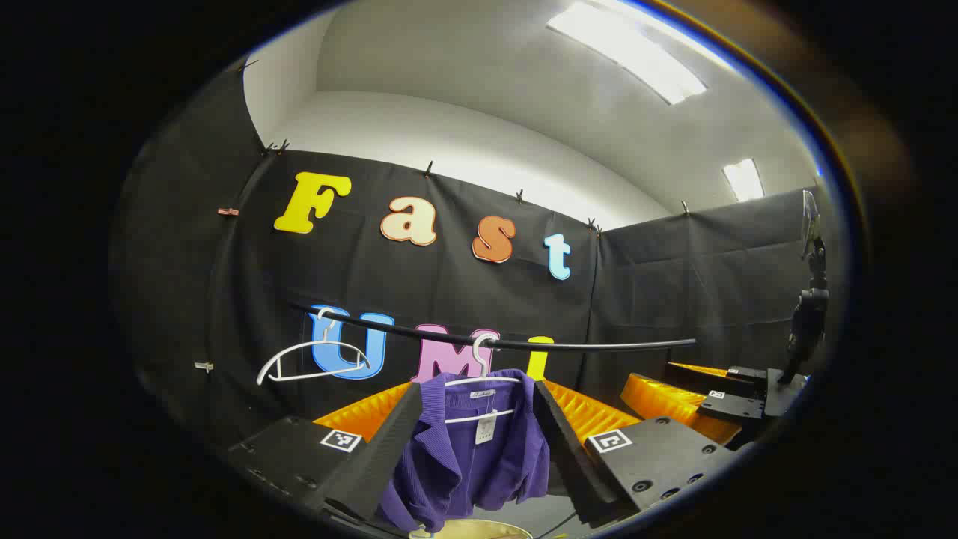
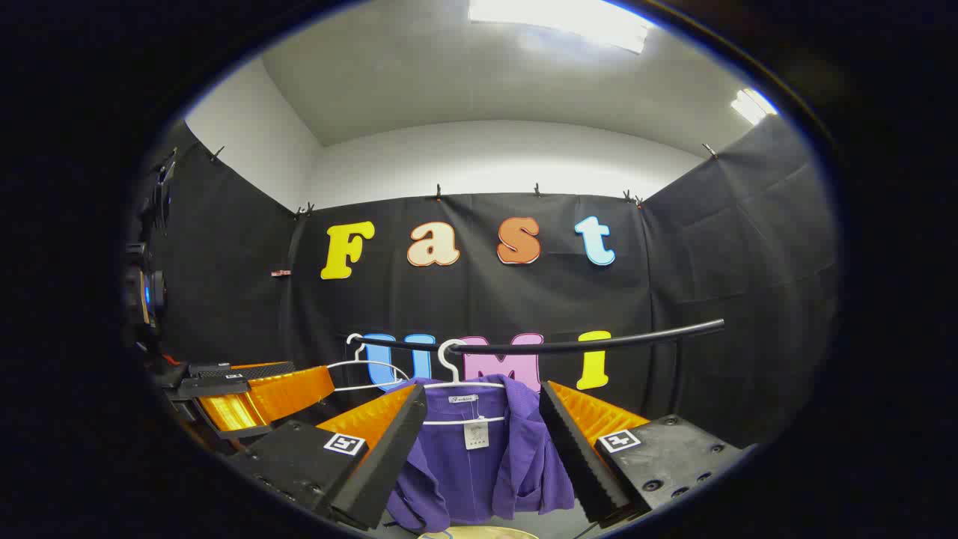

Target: Grasp the clothes on the hanger with both hands and then place them into the laundry hamper below.

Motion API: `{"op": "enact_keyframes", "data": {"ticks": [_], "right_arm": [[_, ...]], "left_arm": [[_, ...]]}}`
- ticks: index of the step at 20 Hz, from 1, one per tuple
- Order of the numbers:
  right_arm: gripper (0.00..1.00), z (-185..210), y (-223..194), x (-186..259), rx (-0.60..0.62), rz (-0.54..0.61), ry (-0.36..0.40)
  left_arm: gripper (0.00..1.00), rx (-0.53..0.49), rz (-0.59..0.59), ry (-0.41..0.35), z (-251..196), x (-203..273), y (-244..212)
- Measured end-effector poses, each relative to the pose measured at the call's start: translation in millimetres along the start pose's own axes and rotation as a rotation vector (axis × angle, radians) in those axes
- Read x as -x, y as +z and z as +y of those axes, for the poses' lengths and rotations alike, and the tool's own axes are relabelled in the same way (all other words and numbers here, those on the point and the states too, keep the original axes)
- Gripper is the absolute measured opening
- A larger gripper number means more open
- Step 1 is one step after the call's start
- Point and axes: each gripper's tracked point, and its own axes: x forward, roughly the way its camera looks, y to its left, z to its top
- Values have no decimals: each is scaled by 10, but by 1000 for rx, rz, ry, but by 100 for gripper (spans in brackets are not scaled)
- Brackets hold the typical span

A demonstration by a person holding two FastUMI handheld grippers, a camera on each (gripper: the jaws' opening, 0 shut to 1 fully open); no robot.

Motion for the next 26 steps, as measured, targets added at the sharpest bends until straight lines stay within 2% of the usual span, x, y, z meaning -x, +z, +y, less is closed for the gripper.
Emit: {"op": "enact_keyframes", "data": {"ticks": [8, 9, 11, 12, 14, 15, 16, 17, 25, 26], "right_arm": [[97, 79, -145, -65, -21, 43, 38], [97, 71, -148, -66, -15, 44, 34], [99, 61, -133, -59, -4, 39, 25], [97, 55, -121, -59, -1, 33, 21], [97, 56, -89, -52, 3, 20, 14], [99, 59, -87, -50, 4, 18, 13], [97, 67, -93, -44, 6, 17, 13], [97, 69, -105, -47, 7, 20, 13], [97, 56, -122, -62, 4, 26, -6], [97, 54, -137, -64, 9, 28, -10]], "left_arm": [[94, 5, -2, -22, -86, 27, -34], [98, 5, -2, -25, -88, 27, -43], [98, 5, -9, -21, -74, 31, -30], [94, 5, -13, -21, -71, 33, -15], [94, 13, -17, -28, -84, 47, -7], [94, 17, -19, -31, -87, 51, -8], [98, 19, -21, -32, -82, 55, 3], [94, 21, -22, -31, -74, 60, 3], [94, 28, -19, -23, 18, 71, -18], [98, 30, -17, -23, 36, 82, -22]]}}
